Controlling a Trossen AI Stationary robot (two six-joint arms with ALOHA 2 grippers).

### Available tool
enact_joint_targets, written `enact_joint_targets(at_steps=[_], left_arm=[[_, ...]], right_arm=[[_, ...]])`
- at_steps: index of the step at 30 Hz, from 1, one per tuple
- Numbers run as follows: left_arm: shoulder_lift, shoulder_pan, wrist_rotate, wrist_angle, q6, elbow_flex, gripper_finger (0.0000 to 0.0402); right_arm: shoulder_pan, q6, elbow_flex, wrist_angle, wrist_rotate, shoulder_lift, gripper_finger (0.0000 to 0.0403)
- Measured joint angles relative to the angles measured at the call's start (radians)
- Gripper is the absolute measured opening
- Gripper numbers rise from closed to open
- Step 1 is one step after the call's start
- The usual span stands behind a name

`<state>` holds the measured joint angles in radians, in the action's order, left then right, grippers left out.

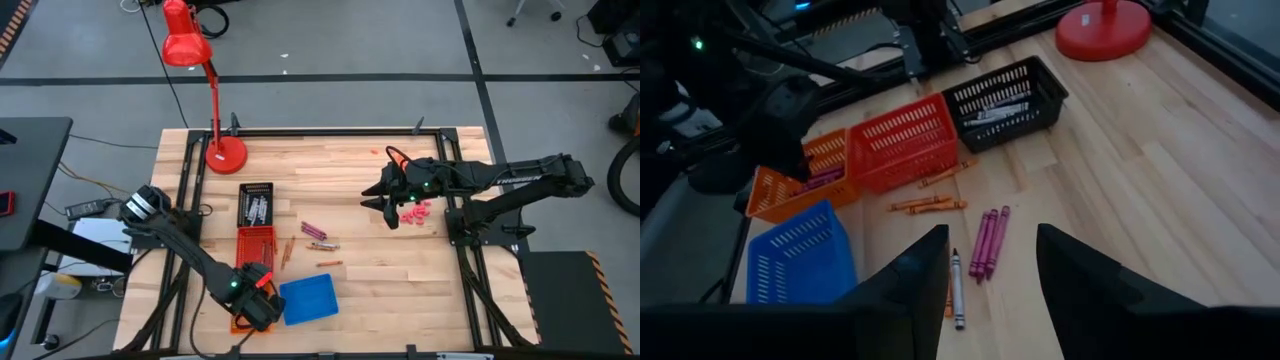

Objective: Sort crayons
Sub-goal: Put the red crayon into the orange bin

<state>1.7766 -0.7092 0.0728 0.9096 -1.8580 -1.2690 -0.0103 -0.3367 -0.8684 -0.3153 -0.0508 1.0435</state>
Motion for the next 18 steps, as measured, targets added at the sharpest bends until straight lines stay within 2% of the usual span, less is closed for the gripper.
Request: enact_joint_targets(at_steps=[11, 18], left_arm=[[0.084, -0.002, -0.038, 0.004, 0.000, 0.000, 0.0041], [0.090, -0.002, -0.048, 0.022, 0.010, 0.000, 0.0041]], right_arm=[[0.001, -0.004, 0.000, 0.000, 0.016, 0.000, 0.0156], [0.007, -0.002, 0.000, 0.001, 0.020, 0.000, 0.0156]])
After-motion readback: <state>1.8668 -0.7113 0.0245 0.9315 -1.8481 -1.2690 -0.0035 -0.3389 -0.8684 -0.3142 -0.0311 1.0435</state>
